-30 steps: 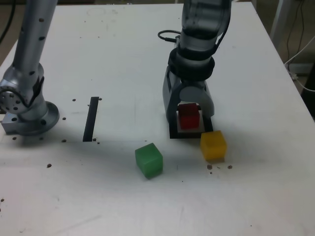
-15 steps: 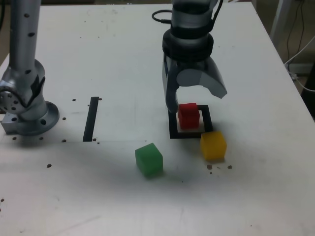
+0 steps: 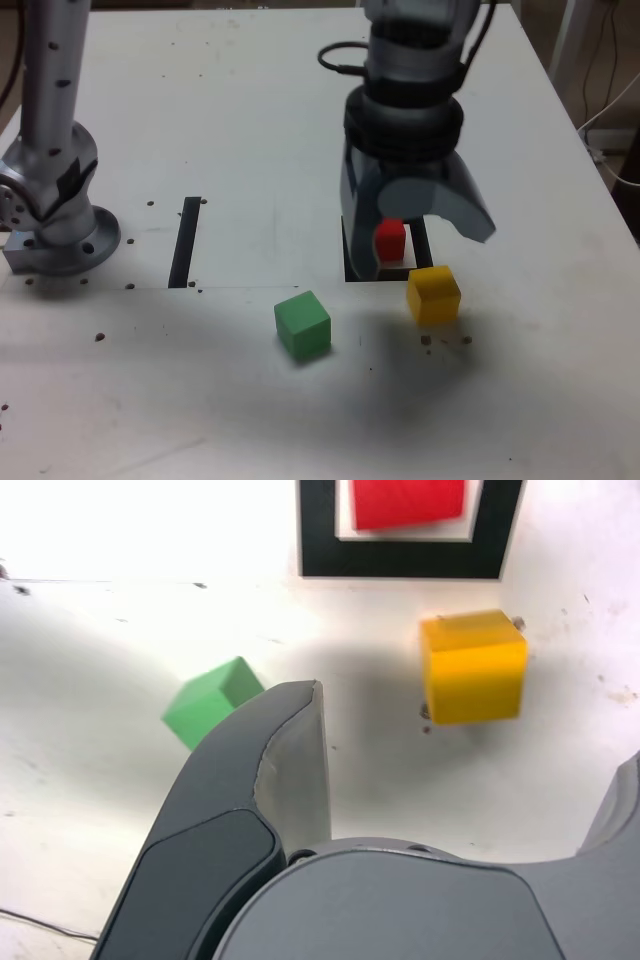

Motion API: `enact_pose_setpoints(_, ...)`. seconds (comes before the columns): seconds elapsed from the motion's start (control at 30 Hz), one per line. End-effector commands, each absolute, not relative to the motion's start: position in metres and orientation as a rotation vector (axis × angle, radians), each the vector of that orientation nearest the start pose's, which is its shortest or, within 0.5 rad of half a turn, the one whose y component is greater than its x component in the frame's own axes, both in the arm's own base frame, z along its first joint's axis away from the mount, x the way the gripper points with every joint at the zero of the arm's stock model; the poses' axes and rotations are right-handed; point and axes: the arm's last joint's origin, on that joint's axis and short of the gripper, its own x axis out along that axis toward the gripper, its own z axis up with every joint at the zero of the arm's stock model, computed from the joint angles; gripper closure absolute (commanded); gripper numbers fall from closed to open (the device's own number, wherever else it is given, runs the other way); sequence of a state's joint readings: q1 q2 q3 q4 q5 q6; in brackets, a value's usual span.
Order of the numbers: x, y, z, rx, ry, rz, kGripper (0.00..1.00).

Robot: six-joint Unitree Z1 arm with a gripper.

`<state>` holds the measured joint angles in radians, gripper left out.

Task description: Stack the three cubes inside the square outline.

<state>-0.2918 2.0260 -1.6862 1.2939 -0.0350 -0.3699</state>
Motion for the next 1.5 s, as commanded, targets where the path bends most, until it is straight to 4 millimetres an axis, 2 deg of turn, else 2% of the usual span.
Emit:
enact_pose_setpoints(0.0,0.360,-0.111,0.274,-0.063,1.644,0.059,0.03)
enact_pose_setpoints(0.47,0.382,-0.111,0.233,-0.021,1.690,0.088,0.16)
enact_pose_setpoints(0.7,0.389,-0.112,0.220,-0.008,1.671,0.075,0.21)
enact_pose_setpoints(0.77,0.389,-0.110,0.219,-0.006,1.672,0.080,0.25)
enact_pose_setpoints(1.07,0.392,-0.109,0.217,-0.010,1.655,0.082,0.61)
enact_pose_setpoints(1.47,0.396,-0.109,0.213,-0.016,1.616,0.066,0.74)
